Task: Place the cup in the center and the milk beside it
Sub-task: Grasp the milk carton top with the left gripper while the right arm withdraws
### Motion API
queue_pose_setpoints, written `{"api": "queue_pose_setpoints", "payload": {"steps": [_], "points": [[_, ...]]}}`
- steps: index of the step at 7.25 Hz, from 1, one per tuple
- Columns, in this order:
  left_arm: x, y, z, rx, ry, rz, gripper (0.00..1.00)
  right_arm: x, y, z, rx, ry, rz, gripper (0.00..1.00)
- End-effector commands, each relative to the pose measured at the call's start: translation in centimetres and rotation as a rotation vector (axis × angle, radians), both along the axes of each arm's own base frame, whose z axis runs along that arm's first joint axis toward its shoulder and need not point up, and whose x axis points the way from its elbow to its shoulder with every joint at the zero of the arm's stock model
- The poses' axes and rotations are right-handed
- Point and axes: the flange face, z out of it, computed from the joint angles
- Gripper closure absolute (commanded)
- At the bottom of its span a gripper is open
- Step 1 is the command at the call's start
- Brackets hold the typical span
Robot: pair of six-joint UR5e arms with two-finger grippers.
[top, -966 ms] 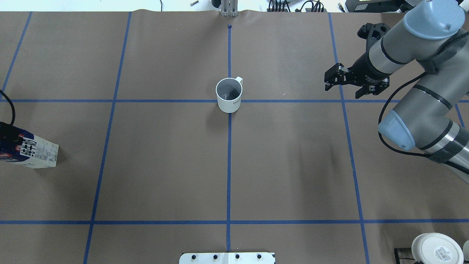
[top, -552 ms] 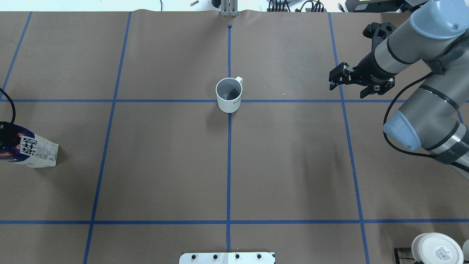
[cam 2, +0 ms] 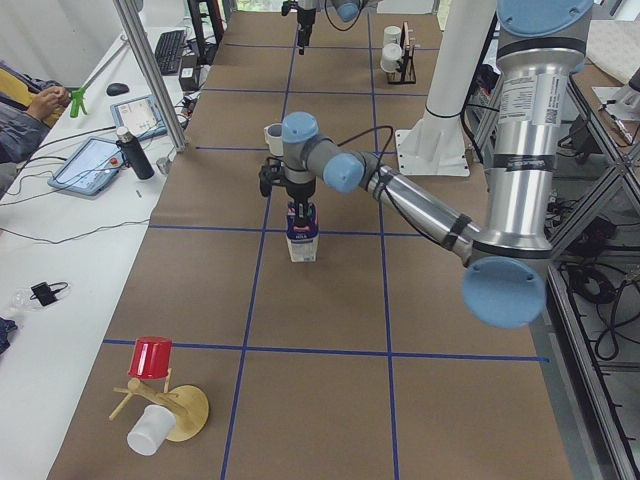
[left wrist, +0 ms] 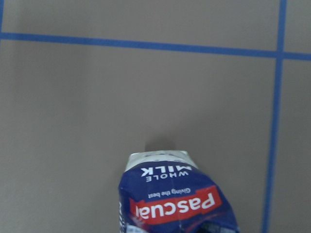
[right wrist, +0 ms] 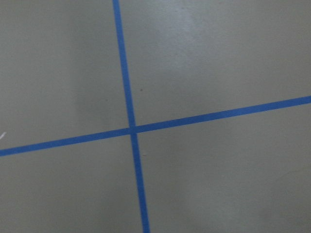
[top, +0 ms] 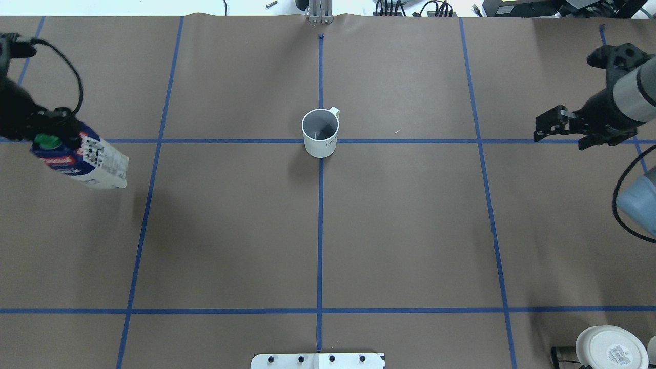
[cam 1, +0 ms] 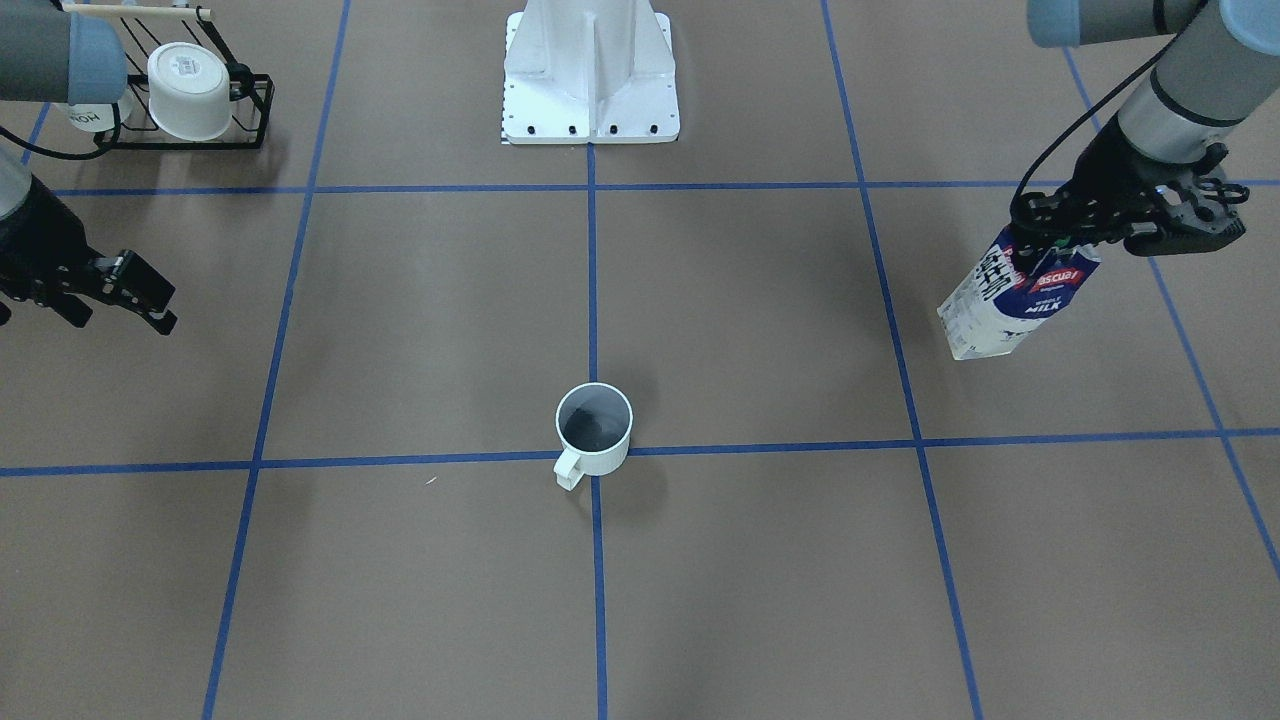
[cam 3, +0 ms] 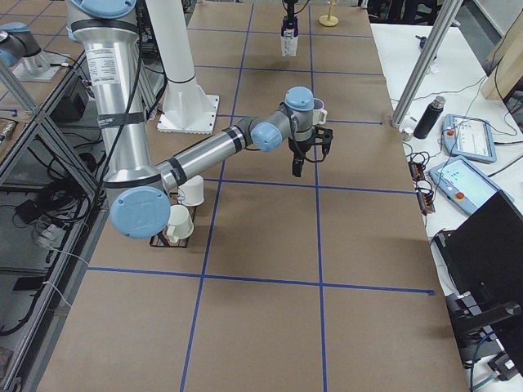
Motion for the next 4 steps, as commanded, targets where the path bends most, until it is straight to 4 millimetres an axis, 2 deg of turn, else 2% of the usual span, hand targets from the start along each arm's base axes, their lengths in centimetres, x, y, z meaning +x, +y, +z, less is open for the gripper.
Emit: {"api": "queue_pose_setpoints", "payload": {"steps": [1,2,3,4], "points": [[10.0,-1.2,-14.4,-0.037,0.023,0.024,0.97,4.3,1.9,4.3,0.041,0.058,-0.057,0.00],[16.1,-0.7,-17.9,-0.001,-0.018,0.024,0.97,4.9,2.0,5.3,0.059,0.074,-0.085,0.00],[21.2,0.1,-20.1,0.005,-0.020,0.057,0.97,4.9,2.0,5.4,0.058,0.075,-0.085,0.00],[23.4,-1.3,-20.1,0.043,-0.007,0.046,0.96,4.9,2.1,5.5,0.057,0.075,-0.085,0.00]]}}
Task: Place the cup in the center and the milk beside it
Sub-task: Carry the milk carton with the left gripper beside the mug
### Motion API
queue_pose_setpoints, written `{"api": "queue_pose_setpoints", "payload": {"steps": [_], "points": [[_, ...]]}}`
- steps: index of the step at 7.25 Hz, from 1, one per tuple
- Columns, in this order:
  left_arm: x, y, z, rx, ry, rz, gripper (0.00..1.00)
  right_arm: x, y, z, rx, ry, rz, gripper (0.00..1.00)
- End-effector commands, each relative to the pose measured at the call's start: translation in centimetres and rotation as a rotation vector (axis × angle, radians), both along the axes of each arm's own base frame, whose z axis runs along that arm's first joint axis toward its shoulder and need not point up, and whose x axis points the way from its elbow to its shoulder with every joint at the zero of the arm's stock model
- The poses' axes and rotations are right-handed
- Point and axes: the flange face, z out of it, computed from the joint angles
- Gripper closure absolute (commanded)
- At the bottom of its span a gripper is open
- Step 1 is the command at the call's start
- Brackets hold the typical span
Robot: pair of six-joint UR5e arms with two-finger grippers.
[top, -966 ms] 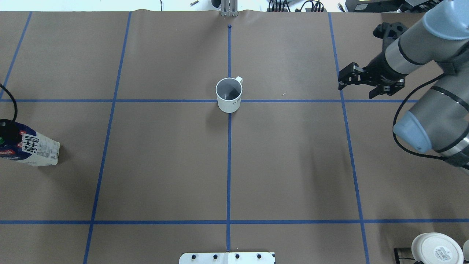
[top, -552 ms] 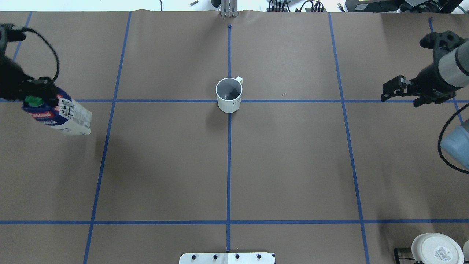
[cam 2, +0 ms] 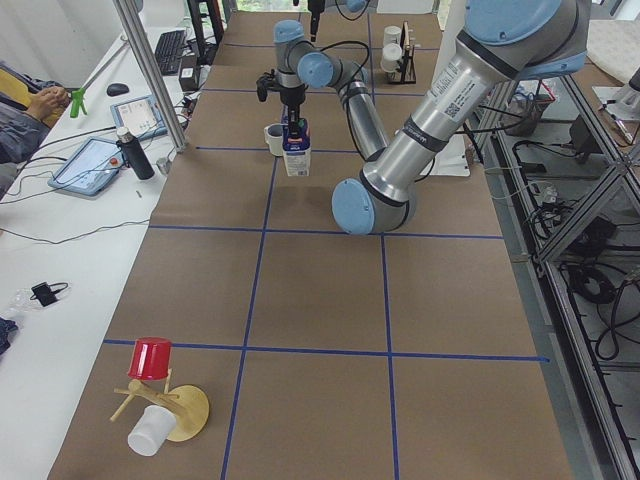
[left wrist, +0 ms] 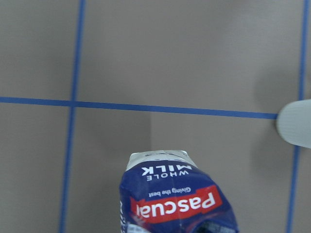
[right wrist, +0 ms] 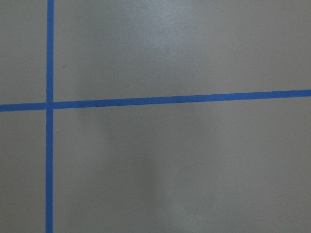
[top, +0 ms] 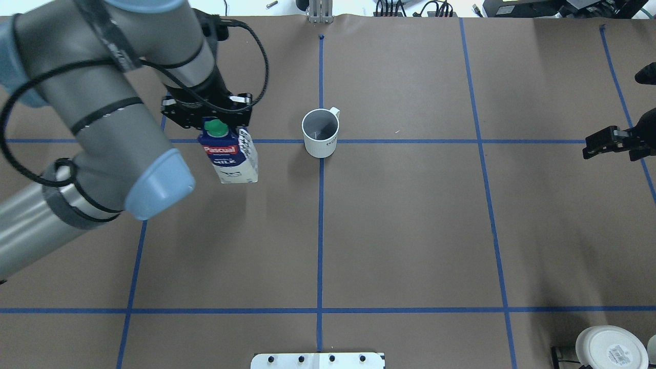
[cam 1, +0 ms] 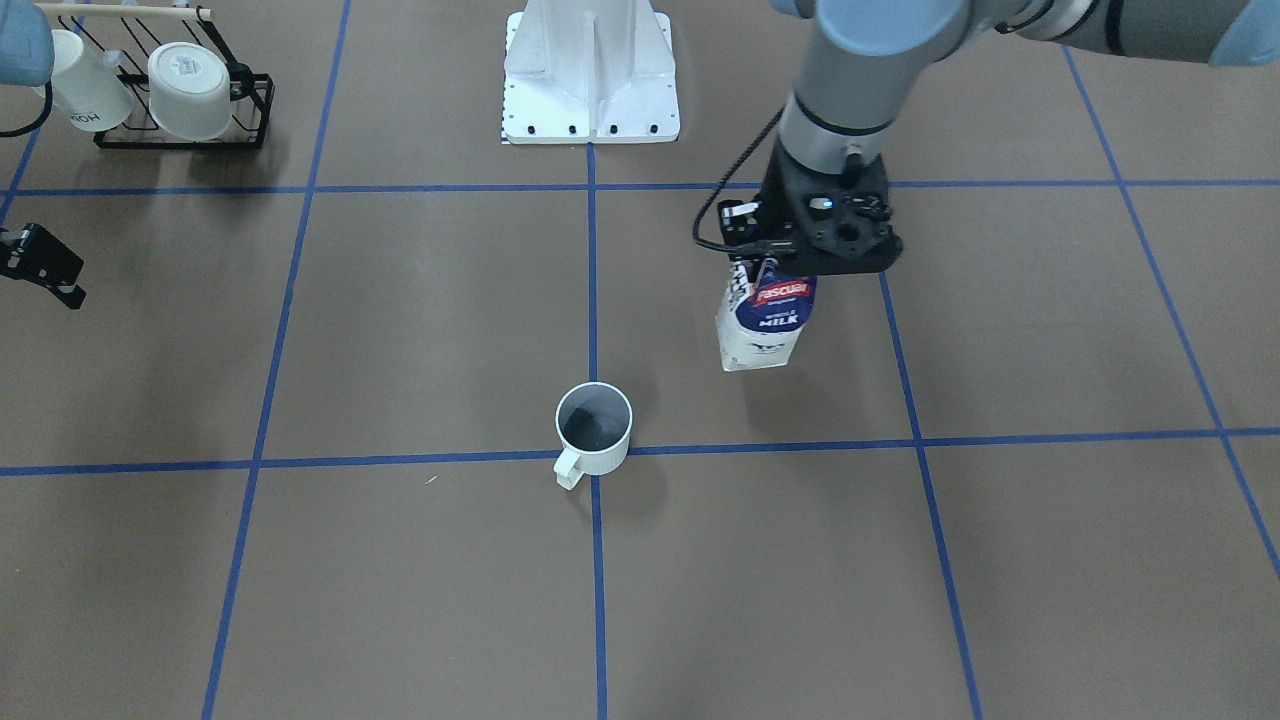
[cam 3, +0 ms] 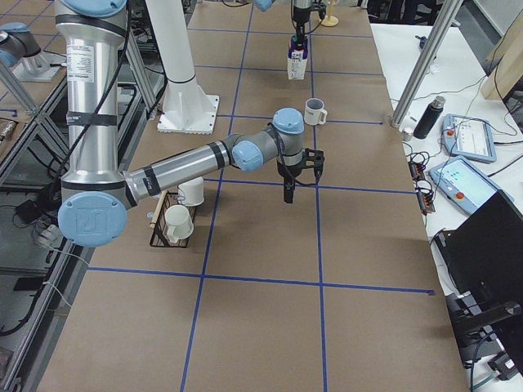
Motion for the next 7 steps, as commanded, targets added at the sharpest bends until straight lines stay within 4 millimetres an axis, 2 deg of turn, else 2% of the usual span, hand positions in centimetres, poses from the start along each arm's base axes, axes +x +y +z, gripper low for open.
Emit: {"api": "queue_pose_setpoints", "payload": {"steps": [1,2,3,4,5,6,7], "points": [[7.6,-0.6,-0.9,0.047,0.018,0.031,0.94,0.2,0.2,0.3,0.002,0.004,-0.005,0.00],[9.2,-1.7,-1.3,0.064,0.039,0.034,0.88,0.2,0.2,0.4,0.000,0.004,-0.005,0.00],[9.9,-2.3,-1.2,0.062,0.037,0.033,0.51,0.2,0.2,0.3,0.002,0.004,-0.005,0.00],[9.9,-2.3,-1.1,0.065,0.036,0.037,0.02,0.2,0.1,0.4,0.000,0.004,-0.005,0.00],[9.2,-1.8,-1.8,0.078,0.047,0.038,0.02,0.2,0.1,0.3,0.002,0.004,-0.005,0.00],[6.5,-0.6,-2.1,0.098,0.070,0.028,0.02,0.2,0.1,0.4,0.002,0.006,-0.005,0.00],[0.3,1.3,-1.1,0.103,0.063,-0.003,0.02,0.1,0.0,0.3,0.002,0.006,-0.005,0.00]]}}
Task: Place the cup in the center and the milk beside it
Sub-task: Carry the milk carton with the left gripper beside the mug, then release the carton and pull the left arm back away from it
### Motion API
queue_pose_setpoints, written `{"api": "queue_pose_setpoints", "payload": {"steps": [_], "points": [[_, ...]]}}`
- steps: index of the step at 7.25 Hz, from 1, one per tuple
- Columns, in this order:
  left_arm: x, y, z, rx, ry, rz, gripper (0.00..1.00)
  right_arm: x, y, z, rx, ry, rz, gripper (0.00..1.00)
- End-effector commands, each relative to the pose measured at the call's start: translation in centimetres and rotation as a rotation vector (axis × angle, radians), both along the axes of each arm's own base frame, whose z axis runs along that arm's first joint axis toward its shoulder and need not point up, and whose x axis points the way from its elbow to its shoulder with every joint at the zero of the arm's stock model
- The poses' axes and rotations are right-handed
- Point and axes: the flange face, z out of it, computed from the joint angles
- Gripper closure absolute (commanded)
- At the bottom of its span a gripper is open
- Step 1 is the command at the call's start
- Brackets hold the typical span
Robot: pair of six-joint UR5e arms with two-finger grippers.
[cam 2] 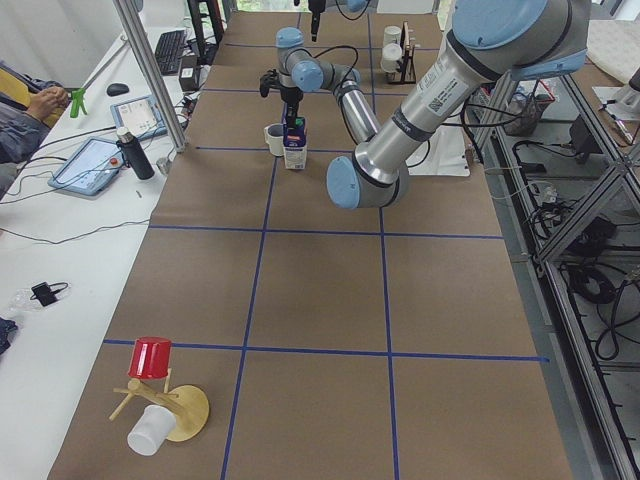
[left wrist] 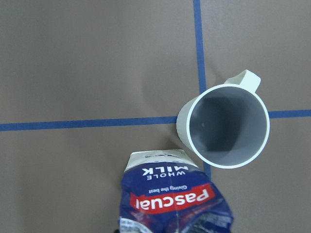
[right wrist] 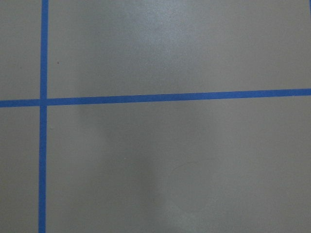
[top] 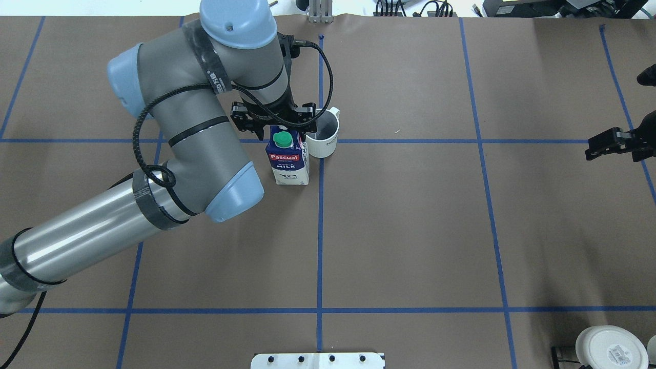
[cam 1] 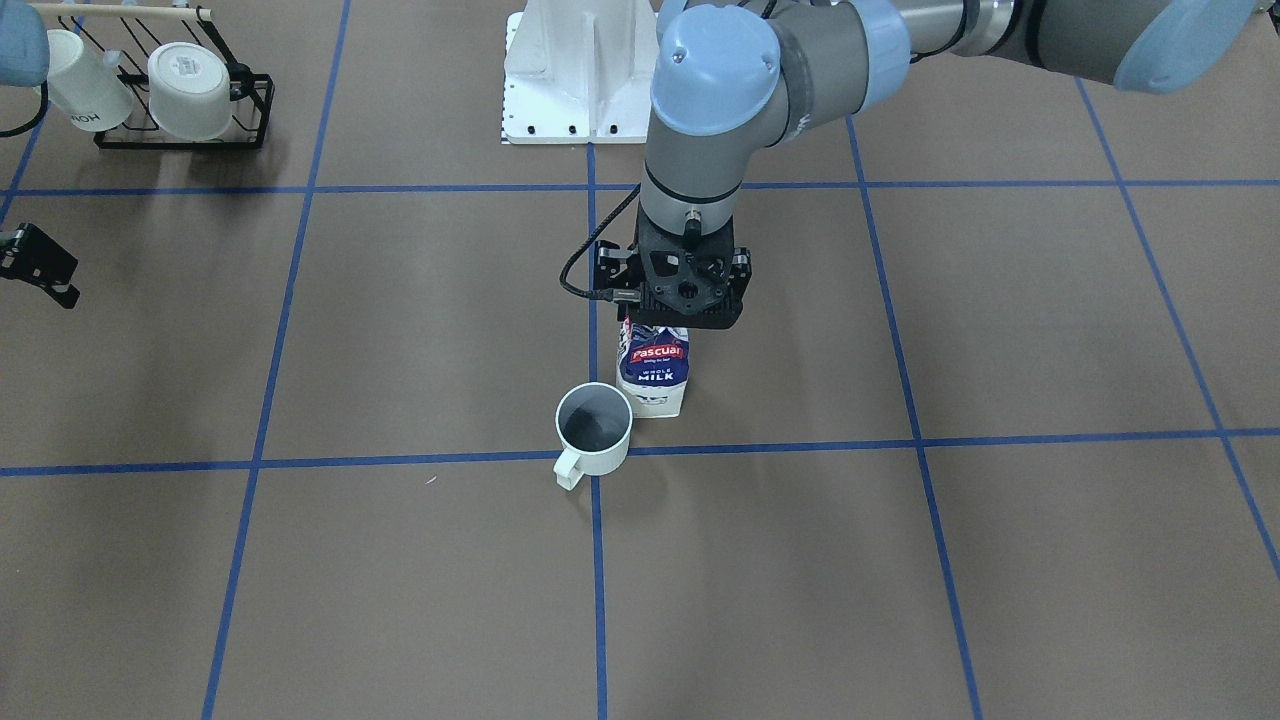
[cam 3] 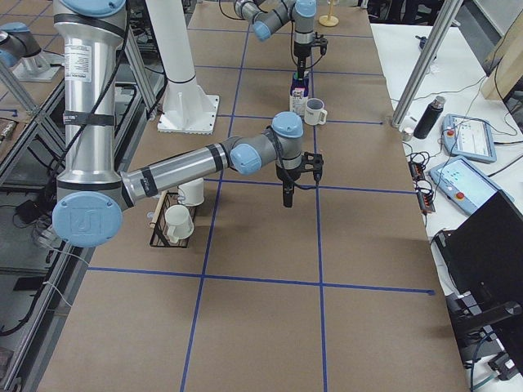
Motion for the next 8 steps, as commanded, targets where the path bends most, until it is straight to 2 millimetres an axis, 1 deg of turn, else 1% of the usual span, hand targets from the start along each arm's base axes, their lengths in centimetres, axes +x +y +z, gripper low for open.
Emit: {"api": "queue_pose_setpoints", "payload": {"steps": [1,2,4,5,6,7,8], "points": [[-12.1,4.2,3.4,0.067,-0.007,-0.017,0.02,0.1,-0.1,0.1,-0.001,0.001,0.003,0.00],[-16.5,6.2,9.0,0.083,-0.053,0.001,0.02,0.5,-0.2,0.2,-0.003,0.001,0.008,0.00],[-27.1,7.0,19.7,0.154,-0.187,0.084,0.02,2.6,-0.5,0.7,0.025,0.000,-0.003,0.00],[-32.6,6.9,24.6,0.159,-0.203,0.128,0.02,3.0,-0.5,0.9,0.022,0.000,0.004,0.00],[-37.6,6.6,30.7,0.197,-0.210,0.167,0.02,3.8,-0.2,1.5,0.036,-0.002,-0.021,0.00],[-40.2,6.1,36.0,0.192,-0.145,0.173,0.02,5.3,-0.4,2.9,0.055,-0.007,-0.060,0.00],[-40.4,6.5,39.2,0.199,-0.106,0.174,0.02,7.0,0.2,4.4,0.056,-0.043,-0.097,0.00]]}}
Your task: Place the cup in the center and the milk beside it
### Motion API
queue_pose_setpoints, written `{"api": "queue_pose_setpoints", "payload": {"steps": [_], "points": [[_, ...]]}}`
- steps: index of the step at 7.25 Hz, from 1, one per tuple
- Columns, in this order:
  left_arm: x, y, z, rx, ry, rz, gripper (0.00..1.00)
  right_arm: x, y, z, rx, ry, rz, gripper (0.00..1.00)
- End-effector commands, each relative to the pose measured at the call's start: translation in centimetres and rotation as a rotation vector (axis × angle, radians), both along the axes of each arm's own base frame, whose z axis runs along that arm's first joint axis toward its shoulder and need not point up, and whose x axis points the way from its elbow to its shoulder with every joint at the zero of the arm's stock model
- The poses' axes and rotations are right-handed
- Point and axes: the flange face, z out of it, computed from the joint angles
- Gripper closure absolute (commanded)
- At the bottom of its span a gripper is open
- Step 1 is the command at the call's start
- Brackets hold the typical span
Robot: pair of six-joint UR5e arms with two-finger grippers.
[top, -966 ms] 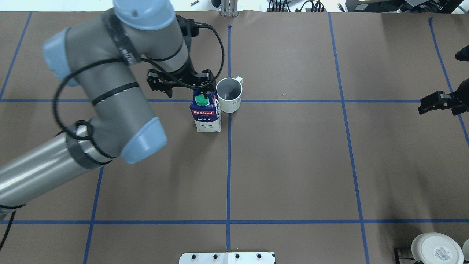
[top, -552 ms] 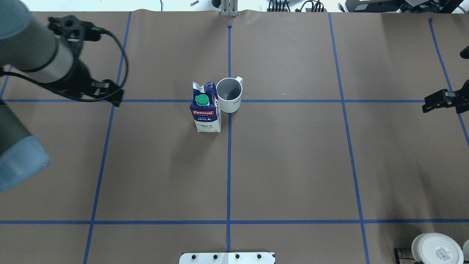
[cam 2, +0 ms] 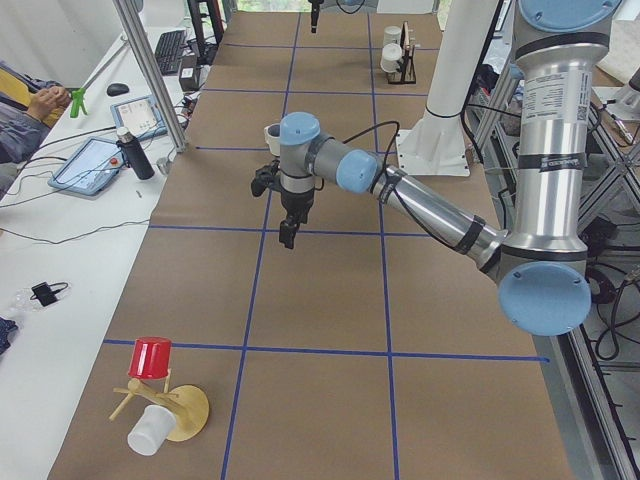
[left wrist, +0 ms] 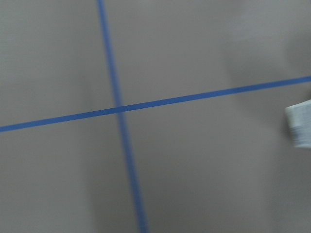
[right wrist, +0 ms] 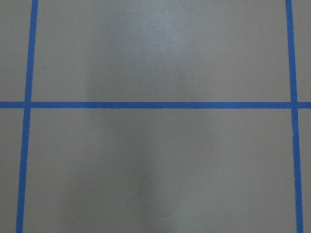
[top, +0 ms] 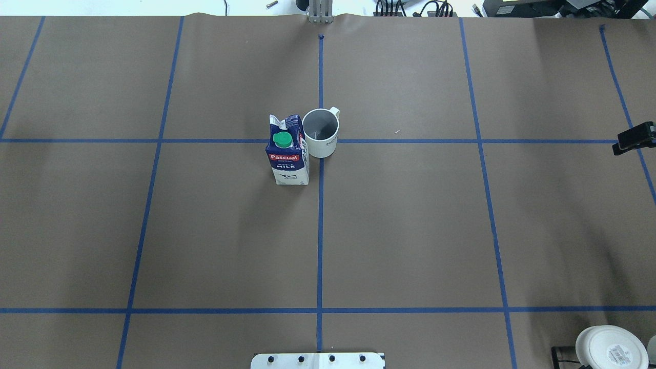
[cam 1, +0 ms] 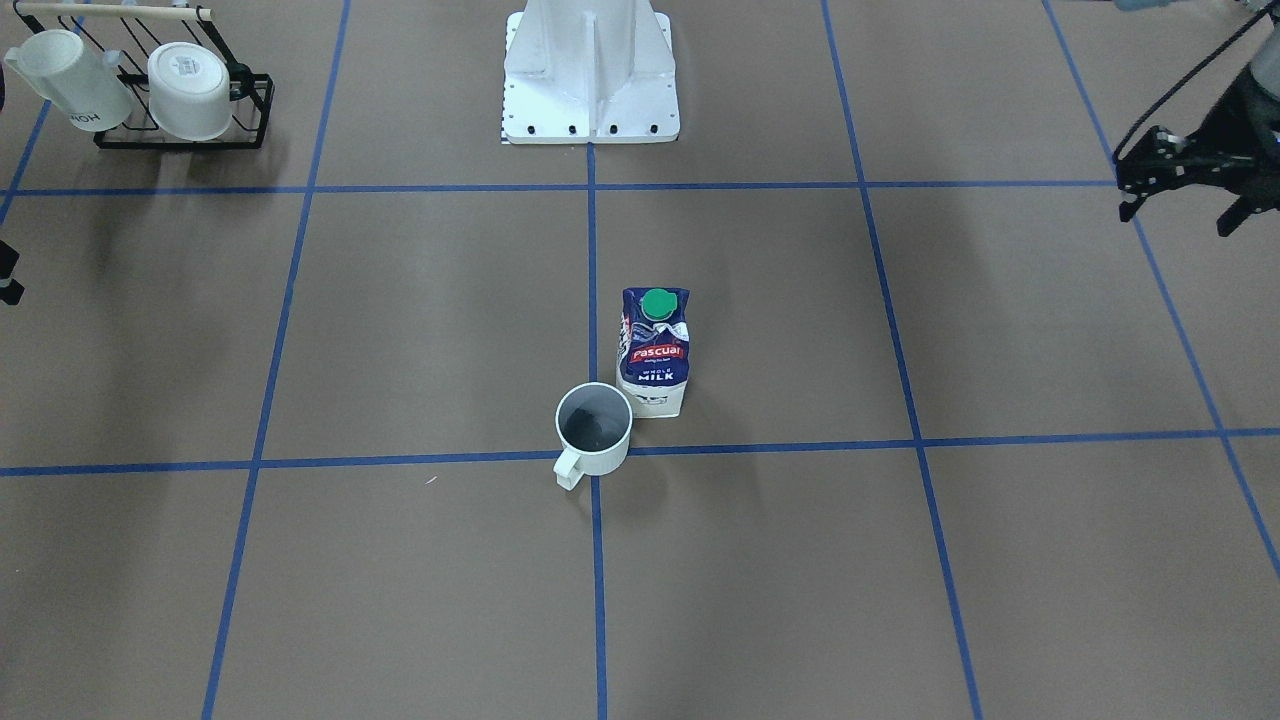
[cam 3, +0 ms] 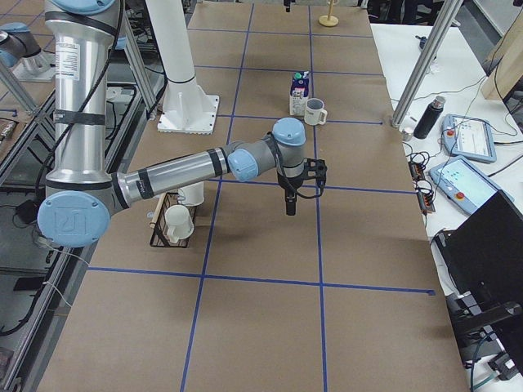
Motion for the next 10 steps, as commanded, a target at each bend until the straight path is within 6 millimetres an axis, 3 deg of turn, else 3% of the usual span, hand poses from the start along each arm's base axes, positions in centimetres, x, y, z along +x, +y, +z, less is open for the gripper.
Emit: {"api": "queue_pose_setpoints", "payload": {"steps": [1,2,4,6,7,8,10], "points": [[-1.9,1.0,5.7,-0.007,0.049,0.004,0.02,3.0,1.4,2.3,0.020,-0.068,-0.078,0.00],[-1.9,1.1,5.6,-0.012,0.049,0.000,0.02,3.4,1.8,2.4,0.024,-0.084,-0.081,0.00],[-1.5,0.6,4.1,-0.111,0.067,-0.113,0.02,3.2,1.2,-0.6,0.076,-0.075,-0.069,0.00],[-1.4,0.5,3.1,-0.120,0.078,-0.127,0.02,2.2,1.3,-2.0,0.103,-0.044,-0.082,0.00],[-1.3,0.6,1.7,-0.121,0.078,-0.126,0.02,2.2,1.5,-4.7,0.066,-0.034,-0.081,0.00],[-1.5,0.9,1.2,-0.119,0.076,-0.127,0.02,2.4,2.0,-5.7,0.034,-0.027,-0.082,0.00],[-1.5,1.1,0.9,-0.117,0.082,-0.126,0.02,2.5,2.4,-5.6,0.027,-0.034,-0.085,0.00]]}}
